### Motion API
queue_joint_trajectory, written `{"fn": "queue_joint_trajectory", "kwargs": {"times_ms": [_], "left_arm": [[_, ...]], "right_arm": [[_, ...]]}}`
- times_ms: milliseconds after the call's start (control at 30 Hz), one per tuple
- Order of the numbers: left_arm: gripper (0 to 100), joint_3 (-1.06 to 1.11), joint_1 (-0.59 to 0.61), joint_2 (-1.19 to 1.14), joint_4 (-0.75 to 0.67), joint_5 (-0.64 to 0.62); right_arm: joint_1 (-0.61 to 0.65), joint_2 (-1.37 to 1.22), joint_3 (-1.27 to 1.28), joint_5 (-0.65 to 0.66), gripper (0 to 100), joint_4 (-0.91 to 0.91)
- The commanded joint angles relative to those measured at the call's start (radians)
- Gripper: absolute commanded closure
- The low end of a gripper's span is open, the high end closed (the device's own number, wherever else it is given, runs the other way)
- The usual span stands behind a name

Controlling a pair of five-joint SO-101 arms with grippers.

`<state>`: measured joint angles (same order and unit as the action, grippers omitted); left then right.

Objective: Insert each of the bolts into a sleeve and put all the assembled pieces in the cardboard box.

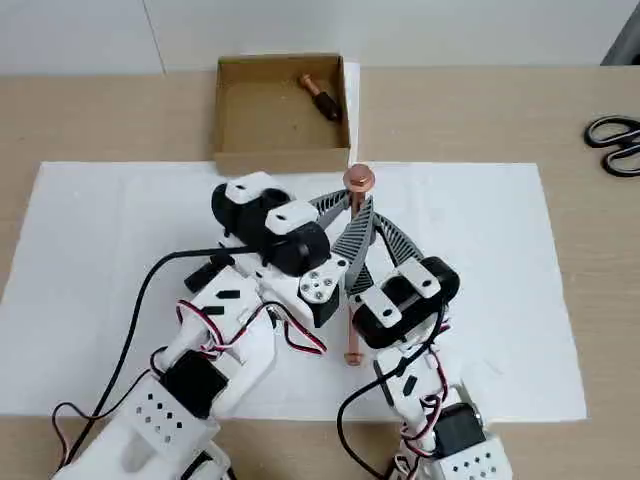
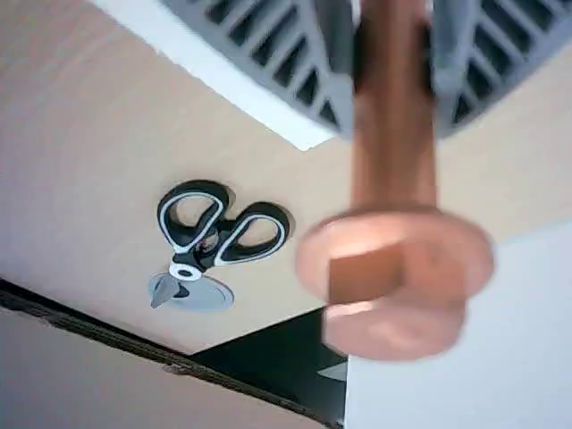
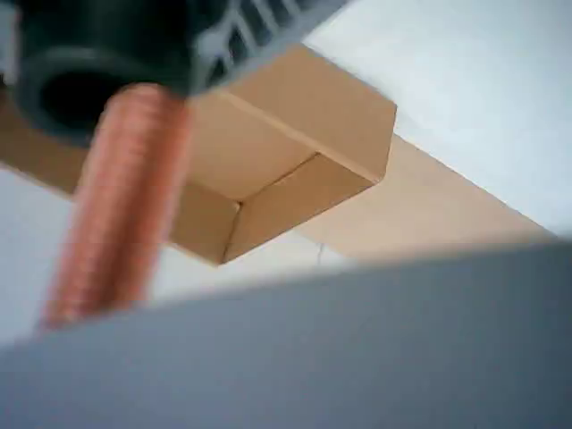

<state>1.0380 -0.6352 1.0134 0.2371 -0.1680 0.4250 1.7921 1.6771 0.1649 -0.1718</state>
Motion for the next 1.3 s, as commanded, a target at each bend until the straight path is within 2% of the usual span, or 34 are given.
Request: {"fn": "queue_joint_trajectory", "kwargs": {"times_ms": [0, 533, 867, 1133, 1200, 1267], "left_arm": [[99, 0.002, 0.0, 0.021, -0.068, 0.006], [99, -0.007, 0.003, -0.138, -0.155, 0.008], [99, -0.004, 0.017, -0.026, 0.092, 0.009], [99, 0.001, 0.017, 0.029, 0.167, 0.009], [96, -0.001, 0.017, 0.029, 0.207, 0.034], [87, -0.001, 0.017, 0.029, 0.269, 0.087]], "right_arm": [[-0.01, 0.019, 0.002, 0.002, 99.5, 0.019], [-0.01, 0.019, -0.003, 0.002, 99.5, 0.019], [-0.01, 0.019, -0.003, 0.002, 99.5, 0.019], [-0.01, 0.019, -0.018, 0.002, 99.5, 0.021], [-0.01, 0.019, -0.038, 0.002, 99.5, 0.021], [-0.01, 0.019, -0.057, 0.002, 99.5, 0.019]]}}
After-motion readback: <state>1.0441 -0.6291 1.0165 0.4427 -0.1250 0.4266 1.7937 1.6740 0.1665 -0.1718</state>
